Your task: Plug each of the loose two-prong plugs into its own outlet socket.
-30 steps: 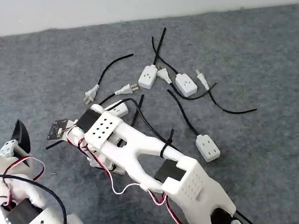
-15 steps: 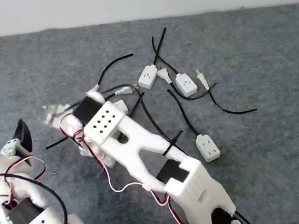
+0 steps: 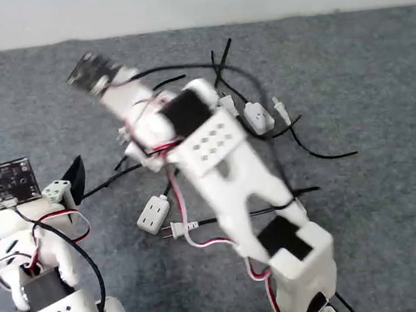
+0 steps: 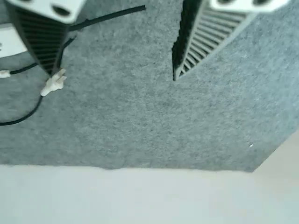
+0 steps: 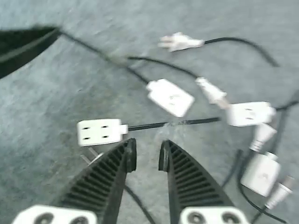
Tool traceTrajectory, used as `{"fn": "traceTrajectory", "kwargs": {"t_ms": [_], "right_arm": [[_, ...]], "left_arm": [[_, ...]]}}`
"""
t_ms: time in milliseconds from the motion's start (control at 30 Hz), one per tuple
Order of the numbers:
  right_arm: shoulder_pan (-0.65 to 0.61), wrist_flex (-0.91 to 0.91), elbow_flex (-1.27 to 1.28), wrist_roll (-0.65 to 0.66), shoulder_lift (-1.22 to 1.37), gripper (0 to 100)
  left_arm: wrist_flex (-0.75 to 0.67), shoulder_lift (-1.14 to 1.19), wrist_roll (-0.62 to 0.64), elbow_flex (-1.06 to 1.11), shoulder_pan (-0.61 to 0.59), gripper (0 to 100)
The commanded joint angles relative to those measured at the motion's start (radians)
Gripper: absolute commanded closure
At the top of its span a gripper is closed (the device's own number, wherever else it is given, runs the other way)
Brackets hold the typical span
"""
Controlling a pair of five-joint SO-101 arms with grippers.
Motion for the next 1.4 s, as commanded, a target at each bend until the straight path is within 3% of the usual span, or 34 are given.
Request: {"fn": "traceTrajectory", "kwargs": {"t_ms": [0, 200, 467, 700, 900, 1167, 1367], "right_arm": [[0.07, 0.042, -0.049, -0.014, -0.137, 90.0], [0.142, 0.042, 0.038, -0.015, -0.329, 90.0], [0.214, 0.036, 0.368, -0.017, -0.656, 89.4], [0.222, 0.033, 0.657, -0.014, -0.997, 74.9], [0.222, -0.036, 1.003, -0.009, -1.314, 70.2], [0.222, -0.191, 1.409, -0.012, -1.67, 70.2], [0.369, -0.305, 1.59, -0.008, -1.816, 70.2]], "left_arm": [[0.094, -0.009, -0.012, -0.156, 0.051, 63], [0.204, -0.009, -0.012, -0.274, 0.055, 63], [0.311, -0.011, -0.012, -0.371, 0.078, 63], [0.473, -0.011, -0.015, -0.441, 0.232, 63], [0.474, -0.095, -0.072, -0.344, 0.253, 63], [0.482, -0.585, -0.163, -0.067, 0.253, 63], [0.491, -0.529, -0.17, 0.022, 0.255, 63]]}}
